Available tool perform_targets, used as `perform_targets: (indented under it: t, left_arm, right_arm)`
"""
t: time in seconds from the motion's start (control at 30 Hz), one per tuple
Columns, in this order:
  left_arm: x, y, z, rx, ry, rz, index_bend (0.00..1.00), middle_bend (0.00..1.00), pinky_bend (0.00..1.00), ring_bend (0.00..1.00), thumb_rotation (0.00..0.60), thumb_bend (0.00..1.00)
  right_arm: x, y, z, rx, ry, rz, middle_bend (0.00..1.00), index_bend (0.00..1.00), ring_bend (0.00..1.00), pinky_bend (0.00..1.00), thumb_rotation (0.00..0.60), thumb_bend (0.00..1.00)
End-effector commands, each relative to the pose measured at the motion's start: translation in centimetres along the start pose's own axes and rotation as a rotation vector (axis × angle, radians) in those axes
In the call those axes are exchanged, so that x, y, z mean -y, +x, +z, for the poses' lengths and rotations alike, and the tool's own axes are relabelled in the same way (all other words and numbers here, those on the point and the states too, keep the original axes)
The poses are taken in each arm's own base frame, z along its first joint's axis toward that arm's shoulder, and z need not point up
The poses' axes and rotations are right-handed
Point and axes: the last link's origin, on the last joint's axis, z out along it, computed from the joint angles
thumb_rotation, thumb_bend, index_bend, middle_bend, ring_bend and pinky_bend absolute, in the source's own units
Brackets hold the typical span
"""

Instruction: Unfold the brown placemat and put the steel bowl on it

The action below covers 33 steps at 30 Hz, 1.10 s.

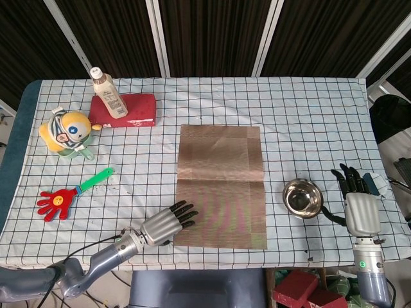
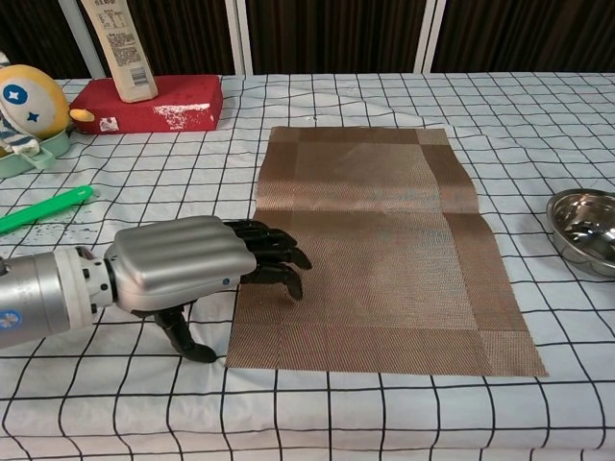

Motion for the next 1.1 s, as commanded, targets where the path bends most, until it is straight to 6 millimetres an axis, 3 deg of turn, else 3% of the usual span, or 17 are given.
perform_targets:
  t: [0.03, 0.53, 1.1]
  left_arm:
    - [-0.07, -0.14, 0.07, 0.002, -0.001, 0.002, 0.25, 0.10, 0.10, 0.03, 0.600, 0.07]
    - [-0.19, -0.32, 0.17, -0.014, -0.004, -0.008, 0.38, 0.15, 0.10, 0.03, 0.600, 0.36]
    - [0.11, -0.04, 0.80, -0.044, 0.016, -0.023, 0.40, 0.16, 0.10, 0.03, 0.600, 0.40]
  right_arm:
    - [0.01, 0.01, 0.00, 0.000, -0.001, 0.002, 0.05, 0.17, 0.04, 0.16, 0.600, 0.13]
    - [0.06, -0.03, -0.03, 0.004, -0.007, 0.011, 0.05, 0.17, 0.04, 0.16, 0.600, 0.15]
    - [0.03, -0.01, 0.07, 0.008, -0.020, 0.024, 0.05, 0.17, 0.04, 0.16, 0.600, 0.17]
